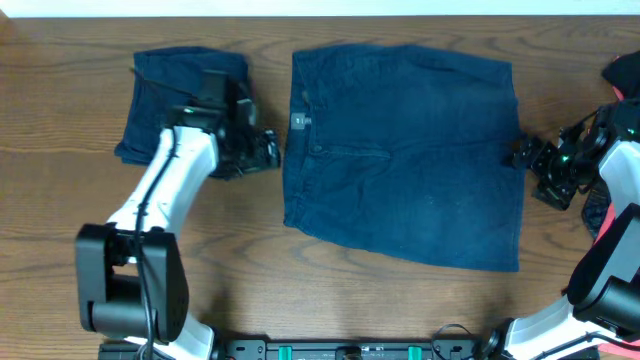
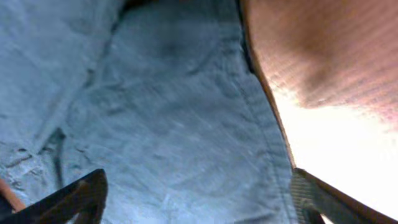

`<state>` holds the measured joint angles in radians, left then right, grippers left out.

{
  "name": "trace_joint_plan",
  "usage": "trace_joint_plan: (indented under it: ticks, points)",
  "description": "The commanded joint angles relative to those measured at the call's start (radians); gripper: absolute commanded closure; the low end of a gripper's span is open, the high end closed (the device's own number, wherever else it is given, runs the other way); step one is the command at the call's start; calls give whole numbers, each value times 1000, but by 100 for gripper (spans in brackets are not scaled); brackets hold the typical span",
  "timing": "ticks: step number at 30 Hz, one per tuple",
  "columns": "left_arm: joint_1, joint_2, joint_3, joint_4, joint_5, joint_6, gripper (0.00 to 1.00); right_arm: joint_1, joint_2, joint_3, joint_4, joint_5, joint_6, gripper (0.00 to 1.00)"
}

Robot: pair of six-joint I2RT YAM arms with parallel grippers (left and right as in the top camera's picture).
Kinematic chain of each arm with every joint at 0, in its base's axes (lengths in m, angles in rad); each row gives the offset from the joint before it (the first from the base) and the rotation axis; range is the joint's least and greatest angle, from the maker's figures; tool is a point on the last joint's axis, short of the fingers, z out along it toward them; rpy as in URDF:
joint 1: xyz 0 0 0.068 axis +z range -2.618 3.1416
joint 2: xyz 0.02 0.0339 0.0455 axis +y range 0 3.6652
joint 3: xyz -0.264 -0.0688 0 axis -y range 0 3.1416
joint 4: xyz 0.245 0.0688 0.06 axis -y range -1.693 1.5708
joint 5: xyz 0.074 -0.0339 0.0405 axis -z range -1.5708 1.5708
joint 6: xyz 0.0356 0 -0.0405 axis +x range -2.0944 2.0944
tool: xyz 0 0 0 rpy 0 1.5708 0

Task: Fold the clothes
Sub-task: 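Move both grippers to the top waistband of the flattened shorts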

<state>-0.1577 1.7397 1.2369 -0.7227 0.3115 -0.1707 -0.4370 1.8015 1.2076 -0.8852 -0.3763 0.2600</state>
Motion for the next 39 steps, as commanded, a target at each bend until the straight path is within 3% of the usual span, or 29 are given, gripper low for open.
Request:
trace_joint_plan:
  ticks: [1, 3, 6, 8, 12, 16, 22, 34, 39]
  points:
    - [-70, 21, -26, 84, 21, 131, 21, 6, -19, 2, -21, 28, -31, 13]
    - [-112, 35, -27, 164, 12, 160, 21, 7, -19, 2, -28, 23, -34, 15]
    - [-141, 58, -27, 264, -9, 145, 21, 17, -19, 1, -33, -59, -72, 28]
    - [-142, 84, -27, 326, -9, 109, 29, 29, -19, 1, -32, -137, -134, 33]
    - [-128, 142, -27, 417, -16, 111, 29, 72, -19, 1, -10, -330, -305, 34]
    - [-116, 196, -27, 465, 19, 124, 32, 127, -19, 1, 8, -352, -318, 34]
    - [-116, 238, -27, 475, 100, 160, 59, 178, -19, 1, 13, -344, -317, 35]
    - [-118, 290, -27, 479, 133, 197, 61, 186, -19, 1, 11, -338, -298, 40]
    - [-119, 306, -27, 486, 179, 204, 71, 186, -19, 1, 12, -338, -298, 41]
